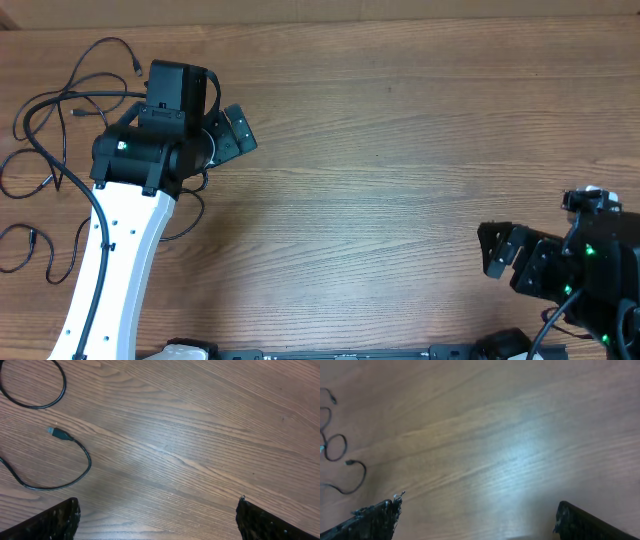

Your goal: Untangle cables

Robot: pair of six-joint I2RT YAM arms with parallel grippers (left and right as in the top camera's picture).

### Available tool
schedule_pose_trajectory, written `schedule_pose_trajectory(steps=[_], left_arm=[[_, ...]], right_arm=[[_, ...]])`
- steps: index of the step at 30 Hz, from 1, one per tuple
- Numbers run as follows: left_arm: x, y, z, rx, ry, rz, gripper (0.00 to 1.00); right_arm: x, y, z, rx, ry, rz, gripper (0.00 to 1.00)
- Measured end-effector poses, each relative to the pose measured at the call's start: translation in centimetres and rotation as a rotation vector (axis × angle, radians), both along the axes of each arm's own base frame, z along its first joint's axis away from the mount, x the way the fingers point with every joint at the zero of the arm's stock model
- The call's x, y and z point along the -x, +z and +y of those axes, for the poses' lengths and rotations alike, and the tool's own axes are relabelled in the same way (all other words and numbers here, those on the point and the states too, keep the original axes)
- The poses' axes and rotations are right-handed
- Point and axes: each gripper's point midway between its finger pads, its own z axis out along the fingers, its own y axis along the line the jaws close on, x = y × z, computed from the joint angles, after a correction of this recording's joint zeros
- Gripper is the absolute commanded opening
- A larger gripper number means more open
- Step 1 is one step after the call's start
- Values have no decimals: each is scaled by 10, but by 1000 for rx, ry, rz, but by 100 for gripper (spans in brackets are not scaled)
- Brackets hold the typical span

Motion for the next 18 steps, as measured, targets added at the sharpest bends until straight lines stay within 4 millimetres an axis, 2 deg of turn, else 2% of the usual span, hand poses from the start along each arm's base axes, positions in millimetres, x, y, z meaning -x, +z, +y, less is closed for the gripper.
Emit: schedule_pose_trajectory(steps=[5, 9, 13, 16, 18], left_arm=[[0, 0, 0, 0, 0, 0, 100], [0, 0, 0, 0, 0, 0, 99], [0, 0, 0, 0, 0, 0, 100], [0, 0, 0, 0, 0, 1, 100], [0, -1, 0, 0, 0, 1, 100]], right_arm=[[-5, 3, -7, 20, -23, -24, 100], [-6, 3, -20, 36, -80, -55, 100], [-17, 3, -23, 52, -66, -178, 100], [-21, -8, -20, 58, -34, -242, 100], [-19, -28, -20, 68, -15, -247, 100]])
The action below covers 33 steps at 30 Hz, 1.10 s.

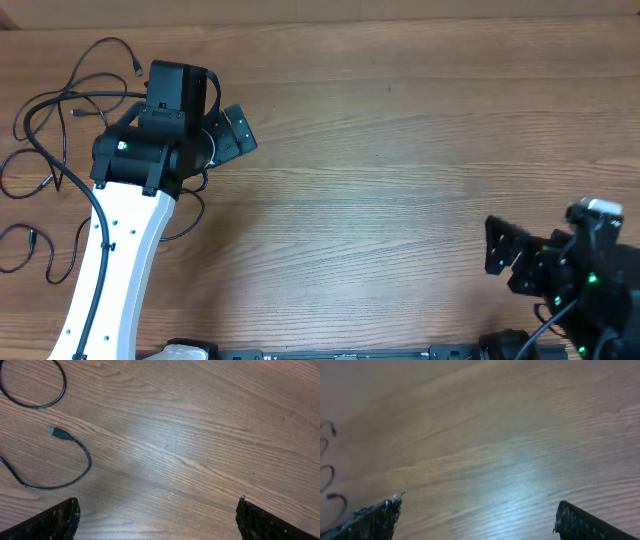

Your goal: Untangle cables

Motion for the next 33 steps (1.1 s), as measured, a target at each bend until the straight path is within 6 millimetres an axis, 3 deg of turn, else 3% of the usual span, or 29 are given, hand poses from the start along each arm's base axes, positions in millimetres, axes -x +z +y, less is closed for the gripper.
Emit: schedule_pose_trajectory(steps=[6, 13, 22, 33], left_arm=[[0, -1, 0, 0, 0, 3, 100], [0, -1, 0, -1, 0, 3, 99], [0, -1, 0, -1, 0, 3, 100], [1, -1, 0, -1, 0, 4, 100]], right_arm=[[-22, -45, -2, 26, 5, -90, 100], [-30, -81, -2, 47, 21, -201, 100], [-49, -82, -10, 53, -20, -398, 100], [-70, -88, -5, 52, 17, -597, 100]])
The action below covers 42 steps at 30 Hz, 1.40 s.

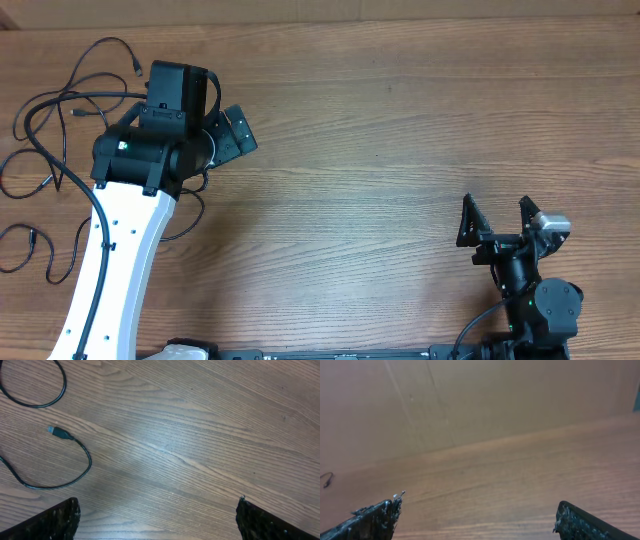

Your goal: Untangle cables

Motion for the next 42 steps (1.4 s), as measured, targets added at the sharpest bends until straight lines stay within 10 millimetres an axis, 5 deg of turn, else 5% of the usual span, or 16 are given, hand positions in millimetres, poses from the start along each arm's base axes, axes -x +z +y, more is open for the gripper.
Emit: schedule_pose_trajectory(steps=[15, 22, 25, 42], left_arm=[[0, 0, 0, 0, 0, 0, 100], [0, 0, 0, 0, 0, 0, 100], [0, 0, 0, 0, 0, 0, 100], [0, 0, 0, 0, 0, 0, 100]], right_arm=[[-4, 4, 1, 3, 6, -157, 100], [-6, -5, 1, 23, 7, -131, 100], [-6, -26, 2, 28, 15, -46, 100], [-6, -26, -6, 170, -23, -49, 100]])
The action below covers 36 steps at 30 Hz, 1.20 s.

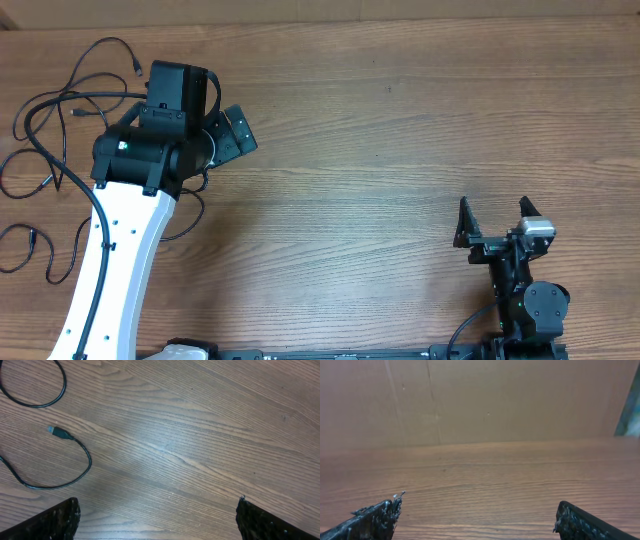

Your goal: Untangle cables

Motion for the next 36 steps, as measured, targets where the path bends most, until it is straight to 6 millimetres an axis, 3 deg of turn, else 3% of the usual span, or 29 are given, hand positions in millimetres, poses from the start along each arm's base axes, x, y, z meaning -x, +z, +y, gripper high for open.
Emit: schedule_pose_trajectory(steps=[36], left_arm=[[0, 0, 0, 0, 0, 0, 99]], right_arm=[[0, 0, 7, 46, 28, -1, 100]])
